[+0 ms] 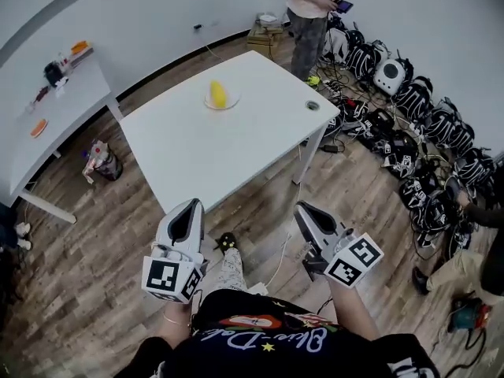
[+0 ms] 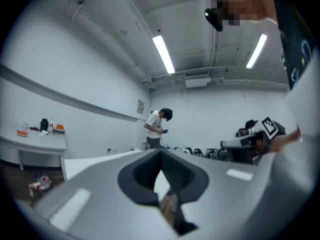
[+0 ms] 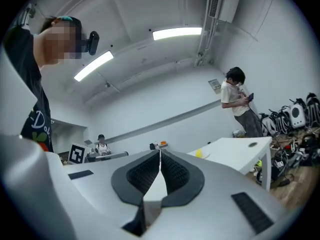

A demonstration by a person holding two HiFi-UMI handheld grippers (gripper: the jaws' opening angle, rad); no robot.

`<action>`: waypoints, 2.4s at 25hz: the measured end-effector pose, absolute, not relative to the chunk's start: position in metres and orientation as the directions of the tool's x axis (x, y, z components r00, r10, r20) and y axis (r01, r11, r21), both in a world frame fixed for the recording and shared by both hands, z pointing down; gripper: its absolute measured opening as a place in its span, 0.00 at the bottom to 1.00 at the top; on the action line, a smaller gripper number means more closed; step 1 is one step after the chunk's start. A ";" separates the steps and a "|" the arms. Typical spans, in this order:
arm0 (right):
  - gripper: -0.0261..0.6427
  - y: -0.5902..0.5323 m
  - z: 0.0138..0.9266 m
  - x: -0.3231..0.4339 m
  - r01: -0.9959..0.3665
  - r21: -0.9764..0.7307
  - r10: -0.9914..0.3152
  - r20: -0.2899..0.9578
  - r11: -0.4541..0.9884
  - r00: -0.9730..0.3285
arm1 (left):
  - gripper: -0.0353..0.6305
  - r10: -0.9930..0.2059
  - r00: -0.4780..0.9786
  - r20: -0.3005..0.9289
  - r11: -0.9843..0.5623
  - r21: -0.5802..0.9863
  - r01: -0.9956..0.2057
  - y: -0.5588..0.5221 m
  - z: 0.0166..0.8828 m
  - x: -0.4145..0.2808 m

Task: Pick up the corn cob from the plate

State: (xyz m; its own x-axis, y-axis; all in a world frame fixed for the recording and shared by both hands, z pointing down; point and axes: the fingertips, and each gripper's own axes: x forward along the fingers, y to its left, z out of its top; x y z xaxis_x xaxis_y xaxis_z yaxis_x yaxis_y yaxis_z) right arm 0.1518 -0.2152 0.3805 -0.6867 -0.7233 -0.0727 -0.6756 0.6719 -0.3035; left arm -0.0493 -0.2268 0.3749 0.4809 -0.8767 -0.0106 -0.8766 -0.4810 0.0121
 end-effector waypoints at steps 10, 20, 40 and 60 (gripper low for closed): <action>0.06 -0.494 0.367 0.046 -0.671 -0.172 -0.679 0.016 0.722 -0.734 | 0.04 -0.821 0.571 -0.005 -0.571 0.024 -0.821 -0.447 0.366 -0.079; 0.28 -0.690 0.429 -0.016 -0.675 -0.040 -0.633 0.312 0.737 -0.709 | 0.04 -0.841 0.539 0.041 -0.531 0.122 -0.838 -0.514 0.385 -0.084; 0.47 -0.816 0.585 -0.064 -0.758 -0.053 -0.456 0.771 0.650 -0.445 | 0.04 -0.901 0.401 0.163 -0.368 0.199 -0.908 -0.541 0.424 -0.143; 0.44 -0.746 0.482 -0.026 -0.767 -0.128 -0.641 0.474 0.628 -0.604 | 0.04 -0.897 0.424 0.123 -0.401 0.177 -0.899 -0.525 0.412 -0.142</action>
